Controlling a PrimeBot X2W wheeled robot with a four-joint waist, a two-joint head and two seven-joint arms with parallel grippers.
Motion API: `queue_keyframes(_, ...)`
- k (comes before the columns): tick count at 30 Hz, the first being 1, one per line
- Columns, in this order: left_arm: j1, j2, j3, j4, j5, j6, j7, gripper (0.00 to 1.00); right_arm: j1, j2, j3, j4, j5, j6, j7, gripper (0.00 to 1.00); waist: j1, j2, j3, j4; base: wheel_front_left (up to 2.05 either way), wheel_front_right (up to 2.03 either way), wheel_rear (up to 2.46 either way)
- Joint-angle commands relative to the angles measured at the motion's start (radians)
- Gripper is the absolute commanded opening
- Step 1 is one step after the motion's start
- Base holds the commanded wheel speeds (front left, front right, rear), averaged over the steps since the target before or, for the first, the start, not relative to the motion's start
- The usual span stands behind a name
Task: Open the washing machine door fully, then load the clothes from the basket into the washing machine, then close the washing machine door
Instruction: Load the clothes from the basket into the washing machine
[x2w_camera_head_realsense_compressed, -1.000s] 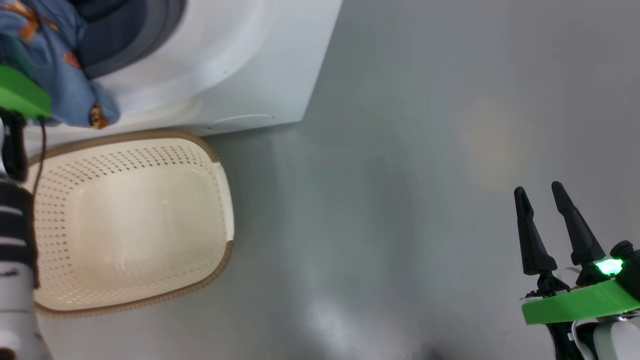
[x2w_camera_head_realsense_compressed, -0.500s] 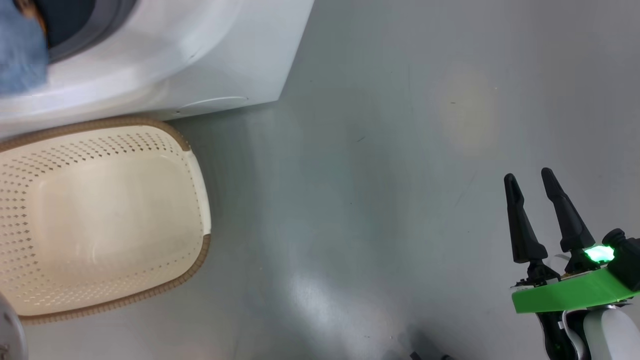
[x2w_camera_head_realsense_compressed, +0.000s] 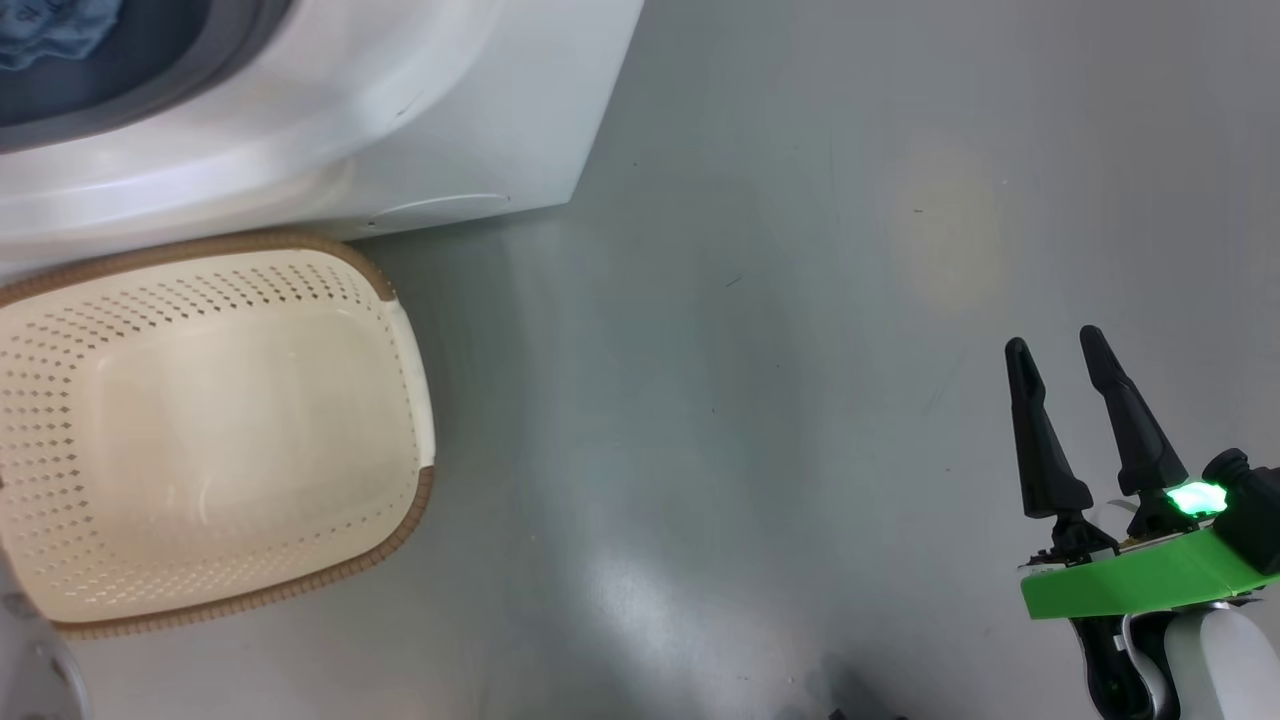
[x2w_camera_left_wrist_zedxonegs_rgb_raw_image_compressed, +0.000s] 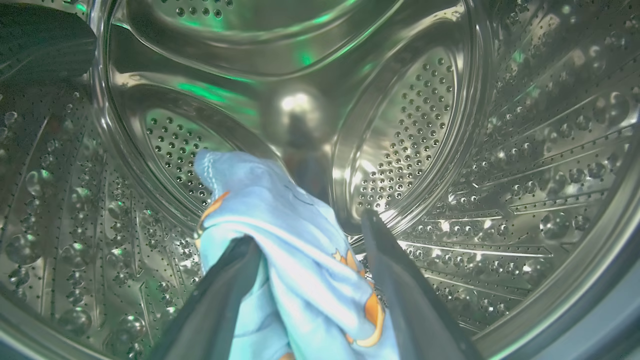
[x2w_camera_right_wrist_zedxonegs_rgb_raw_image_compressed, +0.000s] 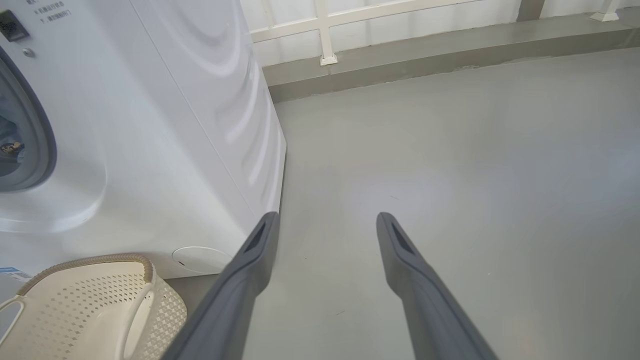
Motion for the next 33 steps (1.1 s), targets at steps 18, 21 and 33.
queue_keyframes(18, 0.092, 0.014, 0.027, 0.011, 0.010, -0.011, -0.005, 1.00, 0.027, -0.026, 0.022, -0.023, 0.004, 0.006, -0.005, 1.00, 0.0000, 0.0000, -0.026, 0.019, 0.00, 0.00, 0.00)
queue_keyframes(21, 0.107, 0.009, 0.029, 0.019, 0.010, -0.012, -0.005, 1.00, 0.028, -0.024, 0.025, -0.021, 0.004, 0.006, -0.005, 1.00, 0.0000, 0.0000, -0.033, 0.021, 0.00, 0.00, 0.00)
queue_keyframes(33, 0.217, -0.047, 0.060, -0.014, -0.007, -0.017, -0.005, 1.00, 0.035, -0.038, 0.017, -0.022, -0.001, 0.006, -0.005, 1.00, 0.0000, 0.0000, -0.065, 0.049, 0.00, 0.00, 0.00)
